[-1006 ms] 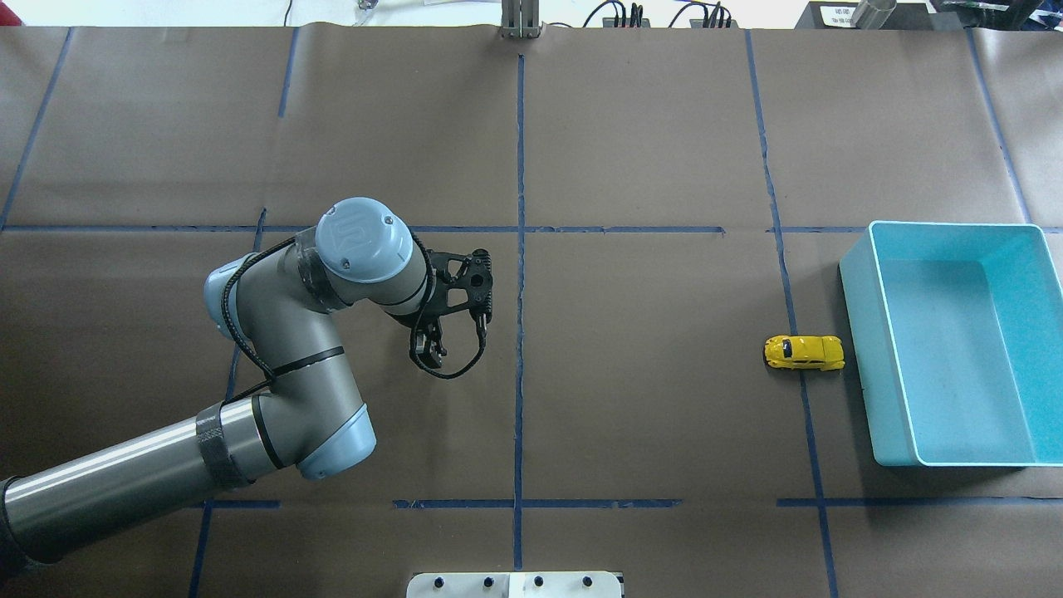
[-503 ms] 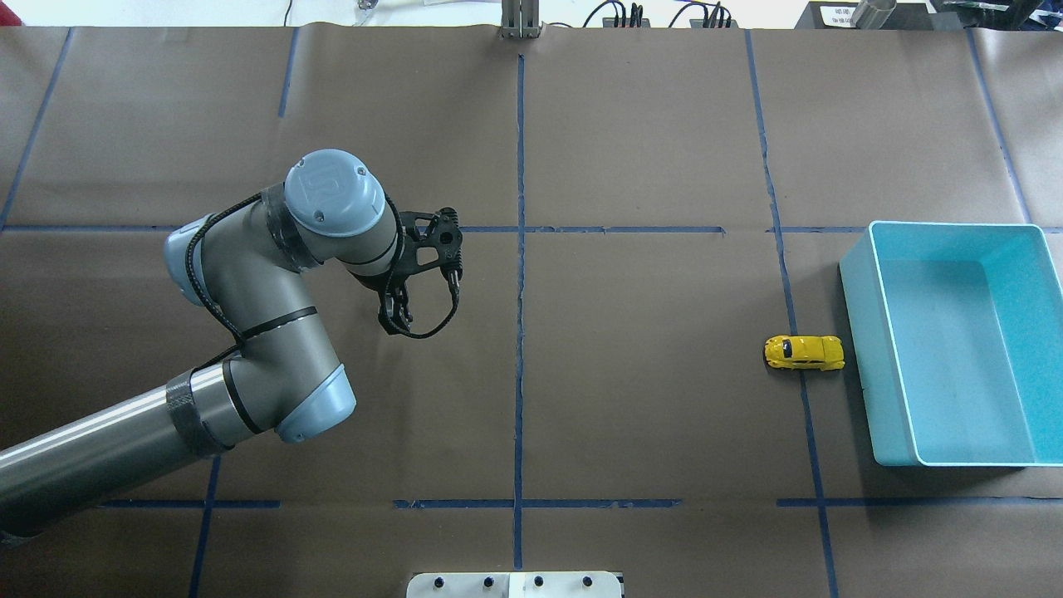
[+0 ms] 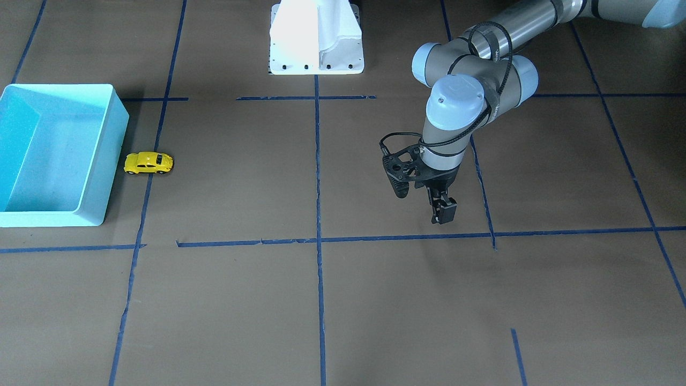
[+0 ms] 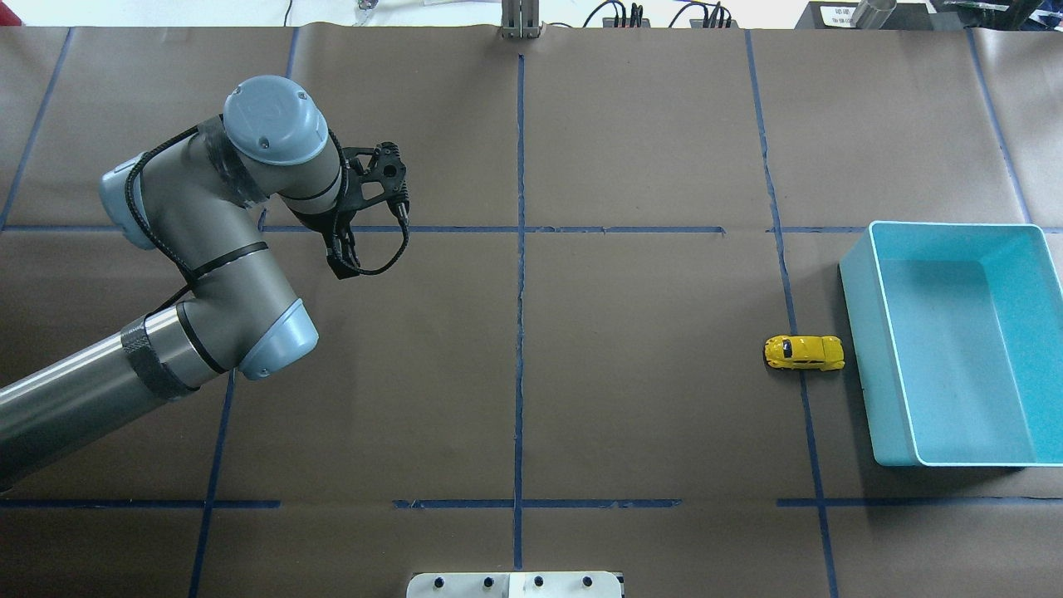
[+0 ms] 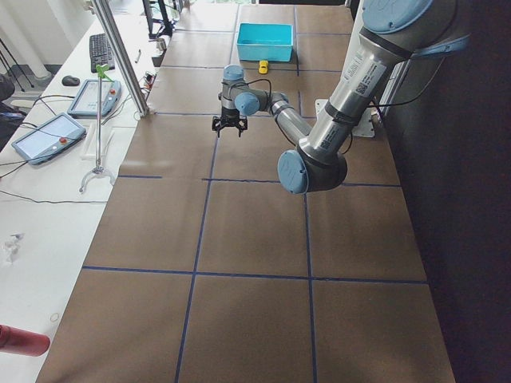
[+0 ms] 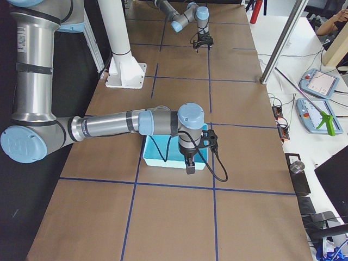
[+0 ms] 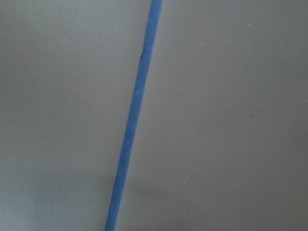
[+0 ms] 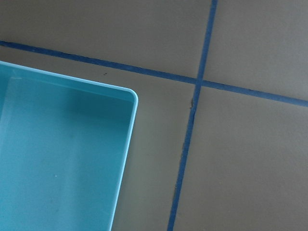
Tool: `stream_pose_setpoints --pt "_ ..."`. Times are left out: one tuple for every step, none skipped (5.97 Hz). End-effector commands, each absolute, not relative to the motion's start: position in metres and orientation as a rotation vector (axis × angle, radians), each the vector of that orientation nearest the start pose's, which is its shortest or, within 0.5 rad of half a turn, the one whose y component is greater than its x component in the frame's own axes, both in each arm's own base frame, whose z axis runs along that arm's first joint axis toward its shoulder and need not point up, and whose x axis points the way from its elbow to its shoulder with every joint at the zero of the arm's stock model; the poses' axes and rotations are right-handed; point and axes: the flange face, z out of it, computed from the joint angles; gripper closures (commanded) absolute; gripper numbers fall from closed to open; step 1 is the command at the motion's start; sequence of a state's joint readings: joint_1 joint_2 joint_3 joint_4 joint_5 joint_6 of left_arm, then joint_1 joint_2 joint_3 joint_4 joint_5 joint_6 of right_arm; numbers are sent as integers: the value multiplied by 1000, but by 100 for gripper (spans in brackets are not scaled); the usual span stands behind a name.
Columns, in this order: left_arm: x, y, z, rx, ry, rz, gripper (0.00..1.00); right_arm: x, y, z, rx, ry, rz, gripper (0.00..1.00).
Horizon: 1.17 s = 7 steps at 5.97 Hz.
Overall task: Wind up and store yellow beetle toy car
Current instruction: 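Raise the left arm away from the table while the right arm reaches toward the car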
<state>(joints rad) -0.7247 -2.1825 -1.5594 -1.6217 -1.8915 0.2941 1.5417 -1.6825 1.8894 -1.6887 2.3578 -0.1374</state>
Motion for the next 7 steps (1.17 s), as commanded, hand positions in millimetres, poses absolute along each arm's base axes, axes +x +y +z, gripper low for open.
stream_pose_setpoints --pt "428 -549 347 525 488 1154 0 -15 -446 521 176 -841 -368 0" --pt "398 -550 369 512 473 1121 0 -88 -461 498 179 -768 -533 0" --pt "348 -566 409 464 440 1050 0 -120 -458 459 241 -758 -626 0" --pt "303 -570 447 408 454 999 0 -138 -451 440 274 -756 -693 0" --pt "247 -571 491 330 523 918 0 -175 -438 433 266 -768 -777 0" --pt "196 -567 527 277 560 831 0 -213 -434 414 356 -716 -884 0" --pt "142 -536 590 169 636 732 0 -248 -421 411 434 -650 -994 0"
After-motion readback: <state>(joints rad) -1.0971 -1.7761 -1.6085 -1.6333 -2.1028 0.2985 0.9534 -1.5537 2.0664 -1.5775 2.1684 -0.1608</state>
